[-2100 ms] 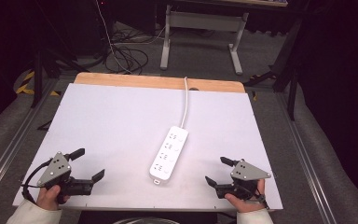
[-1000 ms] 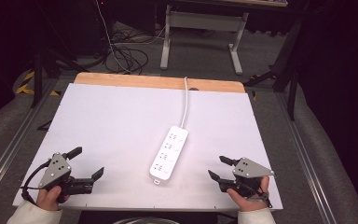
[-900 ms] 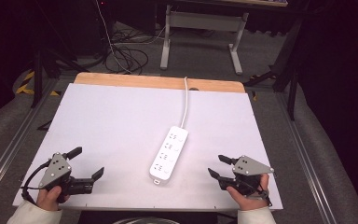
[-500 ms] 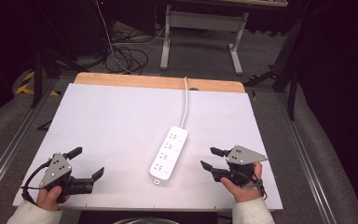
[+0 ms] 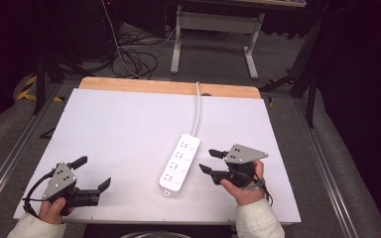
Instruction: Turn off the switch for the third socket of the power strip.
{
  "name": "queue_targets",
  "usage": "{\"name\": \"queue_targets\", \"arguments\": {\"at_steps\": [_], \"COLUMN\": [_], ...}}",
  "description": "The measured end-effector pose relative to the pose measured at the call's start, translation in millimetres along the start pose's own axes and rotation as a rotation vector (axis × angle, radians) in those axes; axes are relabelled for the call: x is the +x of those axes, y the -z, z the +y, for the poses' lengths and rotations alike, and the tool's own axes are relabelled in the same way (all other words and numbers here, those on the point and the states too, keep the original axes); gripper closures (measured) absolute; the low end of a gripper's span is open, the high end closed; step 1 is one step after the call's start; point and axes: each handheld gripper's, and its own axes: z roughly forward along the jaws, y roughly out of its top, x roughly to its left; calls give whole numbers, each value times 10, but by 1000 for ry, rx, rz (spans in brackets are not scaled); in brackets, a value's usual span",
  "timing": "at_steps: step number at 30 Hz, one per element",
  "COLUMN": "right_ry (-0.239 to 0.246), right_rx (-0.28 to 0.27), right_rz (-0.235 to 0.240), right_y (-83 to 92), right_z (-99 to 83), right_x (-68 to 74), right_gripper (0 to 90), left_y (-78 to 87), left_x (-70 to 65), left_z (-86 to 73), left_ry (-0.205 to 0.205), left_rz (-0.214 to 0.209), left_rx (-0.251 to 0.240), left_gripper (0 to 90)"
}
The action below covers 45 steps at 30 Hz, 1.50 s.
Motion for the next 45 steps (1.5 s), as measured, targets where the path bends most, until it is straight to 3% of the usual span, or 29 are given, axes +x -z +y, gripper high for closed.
{"name": "queue_targets", "arguments": {"at_steps": [7,18,23,27,28,31,38,45], "right_ry": [42,65,61,46,34,32,37,48], "right_rx": [24,39,93,128,132,163,227,281], "right_rz": [22,54,87,79,78,82,93,93], "right_y": [-140,-311,-402,-450,-464,-500,-597,-726], "right_z": [139,286,352,370,373,390,402,378], "right_x": [30,72,109,114,112,105,98,79], "right_gripper": [437,452,502,520,536,706,900,900], "left_y": [-5,-7,-9,-6,-7,-7,-8,-6], "left_x": [-8,-14,-18,-17,-18,-22,-20,-17], "left_z": [-1,-1,-1,0,0,-1,-1,-1], "left_ry": [-6,-9,-12,-14,-14,-10,-11,-15], "left_rz": [1,3,5,3,3,3,4,-1], "left_rx": [3,5,6,6,6,6,6,5], "left_gripper": [18,18,18,18,18,18,18,18]}}
